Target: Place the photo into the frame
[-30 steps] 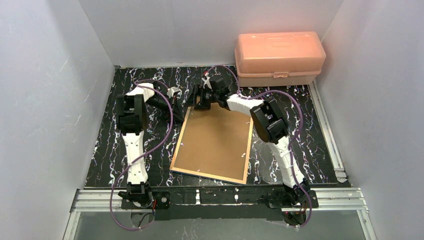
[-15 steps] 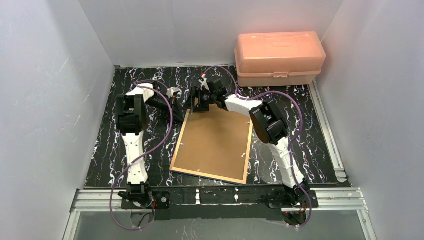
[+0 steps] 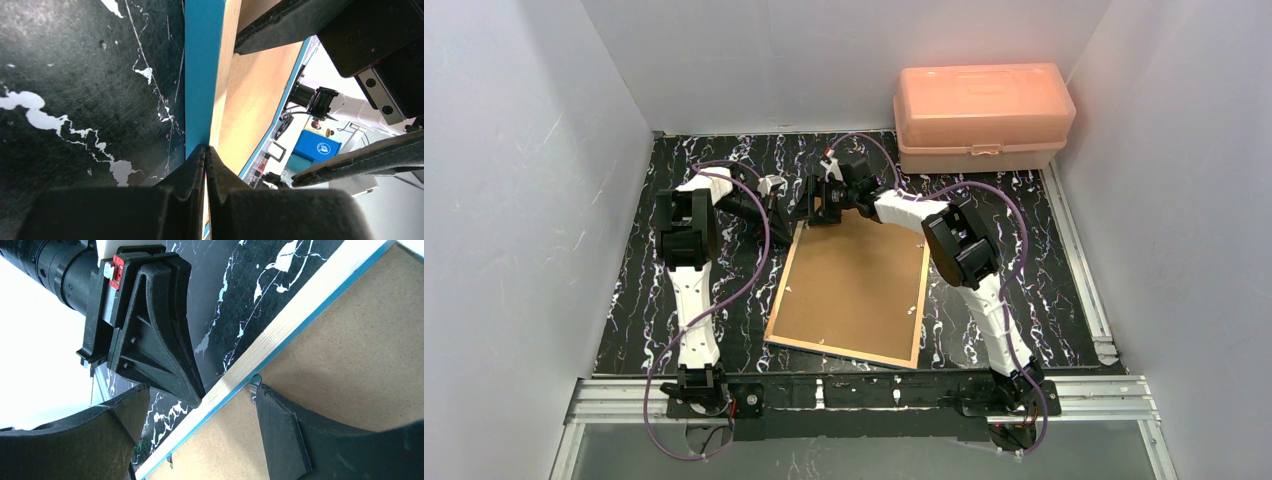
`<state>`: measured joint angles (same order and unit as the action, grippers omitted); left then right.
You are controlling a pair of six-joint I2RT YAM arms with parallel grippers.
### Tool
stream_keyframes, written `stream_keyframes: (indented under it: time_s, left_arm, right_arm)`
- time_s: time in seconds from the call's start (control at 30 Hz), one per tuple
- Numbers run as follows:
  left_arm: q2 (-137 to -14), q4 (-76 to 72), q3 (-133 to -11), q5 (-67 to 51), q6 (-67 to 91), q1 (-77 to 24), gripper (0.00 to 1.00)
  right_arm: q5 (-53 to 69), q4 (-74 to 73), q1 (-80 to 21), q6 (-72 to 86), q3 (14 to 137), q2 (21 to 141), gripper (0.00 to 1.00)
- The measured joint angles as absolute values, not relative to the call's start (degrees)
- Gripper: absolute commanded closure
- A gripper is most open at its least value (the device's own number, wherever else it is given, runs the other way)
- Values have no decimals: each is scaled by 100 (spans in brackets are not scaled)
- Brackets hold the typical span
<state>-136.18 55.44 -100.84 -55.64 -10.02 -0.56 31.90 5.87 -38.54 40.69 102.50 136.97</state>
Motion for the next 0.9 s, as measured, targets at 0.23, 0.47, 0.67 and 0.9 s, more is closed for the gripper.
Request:
stream_keyframes:
  time_s: [0.23, 0.47, 0.67, 0.9]
  left_arm:
    - [-13618, 5555, -10027, -5588, -1004, -73, 100]
    - [-13618, 5566, -10016, -5603, -1004, -80, 100]
    - [-13616, 5568, -10018, -5605, -1000, -80, 100]
    - [-13616, 5588, -10020, -5594, -1000, -73, 100]
  right_arm:
    - [3173, 919, -3850, 4036, 9880, 13557, 14]
    - [3223, 919, -3848, 4045, 9891, 13559, 15]
    - [3487, 735, -3830, 3990, 10274, 13788, 16]
    - [3931, 416, -3756, 3817, 10680, 14020, 17]
